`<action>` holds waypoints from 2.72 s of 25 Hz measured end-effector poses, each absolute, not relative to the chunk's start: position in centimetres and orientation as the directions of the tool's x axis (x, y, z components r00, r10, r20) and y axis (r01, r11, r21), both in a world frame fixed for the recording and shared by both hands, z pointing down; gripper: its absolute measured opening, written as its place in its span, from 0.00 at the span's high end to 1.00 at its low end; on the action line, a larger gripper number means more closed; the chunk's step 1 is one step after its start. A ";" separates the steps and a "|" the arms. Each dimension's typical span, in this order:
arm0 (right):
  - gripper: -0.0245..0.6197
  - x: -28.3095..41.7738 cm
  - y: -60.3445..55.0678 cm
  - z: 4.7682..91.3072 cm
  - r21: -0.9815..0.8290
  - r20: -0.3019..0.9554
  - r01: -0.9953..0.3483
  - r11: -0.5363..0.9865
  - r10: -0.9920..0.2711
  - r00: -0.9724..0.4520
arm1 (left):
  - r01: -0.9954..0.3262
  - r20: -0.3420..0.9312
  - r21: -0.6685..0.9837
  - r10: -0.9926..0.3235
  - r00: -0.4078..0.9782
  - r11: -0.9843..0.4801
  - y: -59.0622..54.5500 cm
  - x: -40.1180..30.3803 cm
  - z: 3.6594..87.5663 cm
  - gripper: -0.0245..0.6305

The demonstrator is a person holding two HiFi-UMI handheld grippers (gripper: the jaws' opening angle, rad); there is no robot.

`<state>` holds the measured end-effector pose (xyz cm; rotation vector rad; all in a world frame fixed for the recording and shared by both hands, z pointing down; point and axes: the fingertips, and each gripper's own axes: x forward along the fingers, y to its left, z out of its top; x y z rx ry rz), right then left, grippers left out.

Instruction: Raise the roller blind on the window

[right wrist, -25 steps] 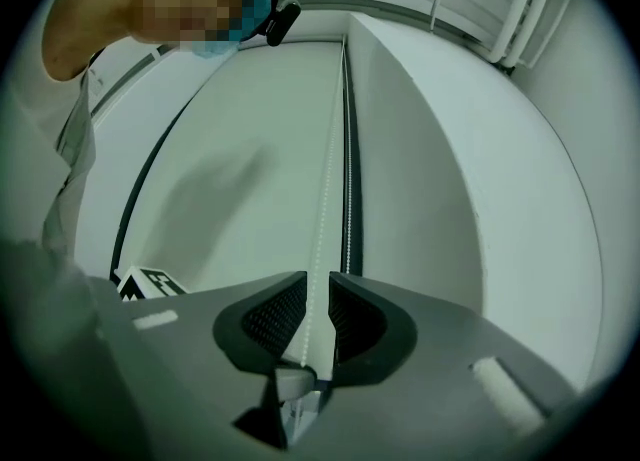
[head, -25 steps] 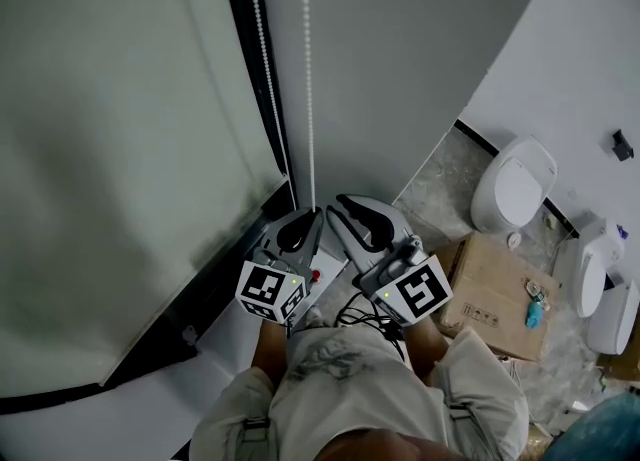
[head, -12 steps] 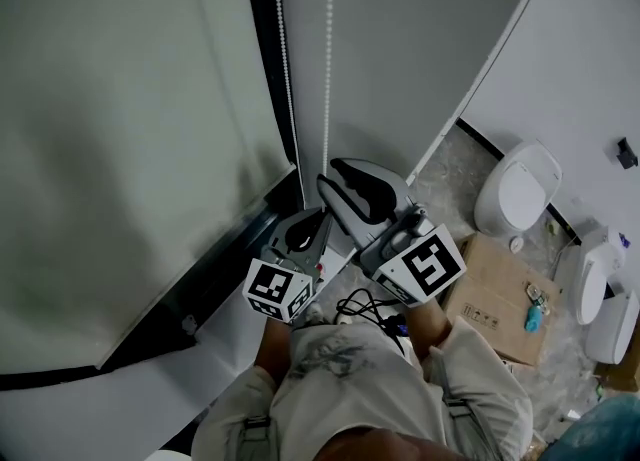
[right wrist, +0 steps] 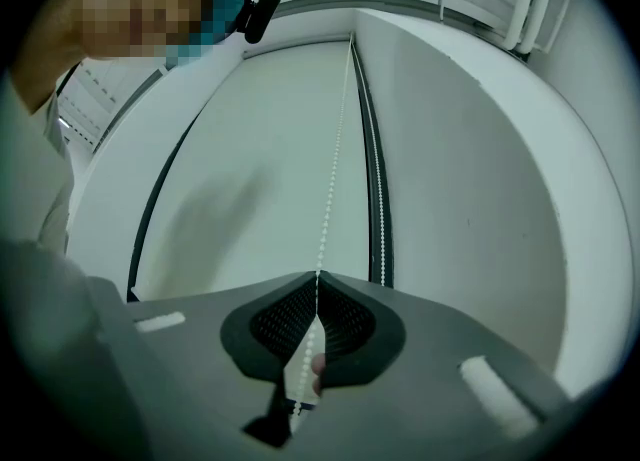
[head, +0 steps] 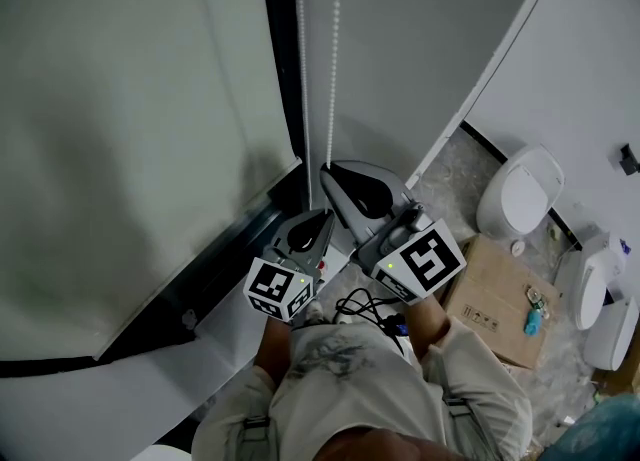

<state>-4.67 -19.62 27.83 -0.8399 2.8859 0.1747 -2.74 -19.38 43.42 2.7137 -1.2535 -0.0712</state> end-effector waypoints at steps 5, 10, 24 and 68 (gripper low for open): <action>0.94 -5.1 -19.5 29.1 0.087 -0.152 -0.558 0.825 -0.543 -0.826 | -0.747 0.036 0.164 -0.753 0.657 -0.644 -19.3 -3.0 44.7 0.95; 0.94 -5.5 -18.8 31.8 0.076 -0.115 -0.561 0.824 -0.552 -0.826 | -0.749 0.081 0.181 -0.749 0.657 -0.637 -18.5 -3.2 47.5 0.95; 0.94 -5.1 -17.5 36.8 0.030 -0.053 -0.574 0.819 -0.572 -0.819 | -0.769 0.145 0.229 -0.760 0.634 -0.597 -17.6 -3.1 52.6 0.95; 0.94 -4.4 -16.4 42.1 0.016 -0.004 -0.585 0.811 -0.585 -0.811 | -0.728 -0.131 0.095 -0.734 0.667 -0.679 -14.0 -4.3 36.5 0.83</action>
